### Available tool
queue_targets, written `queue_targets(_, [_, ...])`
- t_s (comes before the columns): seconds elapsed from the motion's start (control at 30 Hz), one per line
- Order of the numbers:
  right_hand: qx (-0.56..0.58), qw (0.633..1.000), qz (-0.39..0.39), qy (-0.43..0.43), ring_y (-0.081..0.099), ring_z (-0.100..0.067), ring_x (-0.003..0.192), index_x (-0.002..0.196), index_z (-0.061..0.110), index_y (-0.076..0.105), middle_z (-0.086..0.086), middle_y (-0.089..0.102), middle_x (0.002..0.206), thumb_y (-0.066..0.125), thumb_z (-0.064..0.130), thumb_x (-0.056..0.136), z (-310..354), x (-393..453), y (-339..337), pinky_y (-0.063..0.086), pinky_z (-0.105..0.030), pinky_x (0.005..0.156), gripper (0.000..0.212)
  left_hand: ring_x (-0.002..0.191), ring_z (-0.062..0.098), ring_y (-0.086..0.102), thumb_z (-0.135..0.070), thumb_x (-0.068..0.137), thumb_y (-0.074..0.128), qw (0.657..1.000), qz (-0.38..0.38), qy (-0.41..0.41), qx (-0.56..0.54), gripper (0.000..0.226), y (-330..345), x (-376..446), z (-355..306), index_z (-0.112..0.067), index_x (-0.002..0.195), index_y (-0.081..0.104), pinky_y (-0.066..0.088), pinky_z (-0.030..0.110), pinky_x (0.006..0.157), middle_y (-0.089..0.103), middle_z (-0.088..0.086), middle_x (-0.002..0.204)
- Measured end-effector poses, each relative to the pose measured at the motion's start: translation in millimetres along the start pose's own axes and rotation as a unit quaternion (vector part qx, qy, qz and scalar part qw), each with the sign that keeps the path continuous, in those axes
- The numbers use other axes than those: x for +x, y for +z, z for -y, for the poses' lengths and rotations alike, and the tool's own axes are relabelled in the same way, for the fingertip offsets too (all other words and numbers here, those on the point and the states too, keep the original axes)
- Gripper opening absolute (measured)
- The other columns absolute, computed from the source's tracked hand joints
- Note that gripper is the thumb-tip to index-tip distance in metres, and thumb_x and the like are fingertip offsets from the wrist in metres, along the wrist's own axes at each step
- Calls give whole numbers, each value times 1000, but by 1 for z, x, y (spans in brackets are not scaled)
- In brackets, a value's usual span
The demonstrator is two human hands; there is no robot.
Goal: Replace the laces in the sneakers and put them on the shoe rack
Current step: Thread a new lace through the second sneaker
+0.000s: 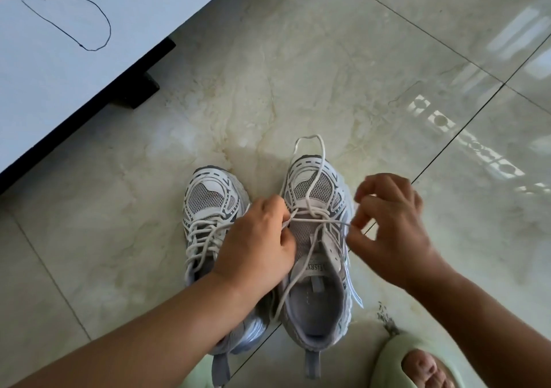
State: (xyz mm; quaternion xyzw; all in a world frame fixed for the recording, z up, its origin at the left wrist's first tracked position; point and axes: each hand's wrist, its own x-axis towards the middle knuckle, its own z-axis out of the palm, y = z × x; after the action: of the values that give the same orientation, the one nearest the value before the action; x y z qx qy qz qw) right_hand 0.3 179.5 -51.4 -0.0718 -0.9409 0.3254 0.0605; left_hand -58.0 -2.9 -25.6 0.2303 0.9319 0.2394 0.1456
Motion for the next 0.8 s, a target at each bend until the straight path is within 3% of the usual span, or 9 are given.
queue_targets(0.13, [-46,997,16,62,40,-14,96,54,16,52,4,52,81,47,33,60,-33,-20,-15,21,-37,83,19,59,19,53,0,71,66,1000,-16,-1,-7,20,-1,-2,4,-11,78,51,37,24,52,53,2,74])
queue_targets(0.23, [-62,994,34,77,41,-14,94,58,19,57,8,52,81,45,38,62,-34,-24,-12,21,-36,85,23,66,16,53,-13,80,61,1000,11,-24,-7,18,-3,0,-1,-20,83,45,39,25,58,51,-4,78])
queue_targets(0.33, [-30,995,45,79,42,-11,95,88,24,66,10,53,93,45,48,69,-14,-10,-6,22,-33,88,37,75,15,56,-35,82,60,996,37,-84,11,15,-9,6,-6,-28,83,47,40,27,63,57,-10,80])
queue_targets(0.4, [7,996,77,51,50,-11,89,101,23,65,10,56,95,49,50,74,0,2,0,33,-34,84,42,76,15,58,-43,81,60,991,56,-117,30,17,-12,12,-7,-28,80,52,41,26,62,61,-10,78])
queue_targets(0.47, [58,991,114,31,58,-14,76,94,17,67,6,60,86,61,38,75,10,11,7,46,-33,72,30,75,16,59,-44,80,61,986,73,-141,42,19,-11,17,-7,-27,75,54,39,26,60,62,-8,75])
queue_targets(0.57, [45,985,166,29,54,-20,69,81,10,64,-1,59,76,66,18,80,17,18,14,45,-33,65,8,71,19,55,-37,80,60,986,67,-136,63,19,-10,21,-7,-24,69,52,33,26,57,54,-7,67])
queue_targets(0.7, [-21,987,156,-7,49,-21,61,73,11,56,0,55,67,56,12,81,9,12,13,36,-30,59,8,65,18,48,-32,82,58,991,51,-105,68,19,-8,20,-5,-22,69,50,30,26,56,49,-7,63])
queue_targets(0.8, [14,988,152,27,47,-12,66,81,15,62,9,52,73,64,16,79,4,7,11,36,-28,63,3,63,21,53,-30,80,62,993,51,-105,27,24,-7,19,-1,-23,62,48,32,26,55,49,-8,57])
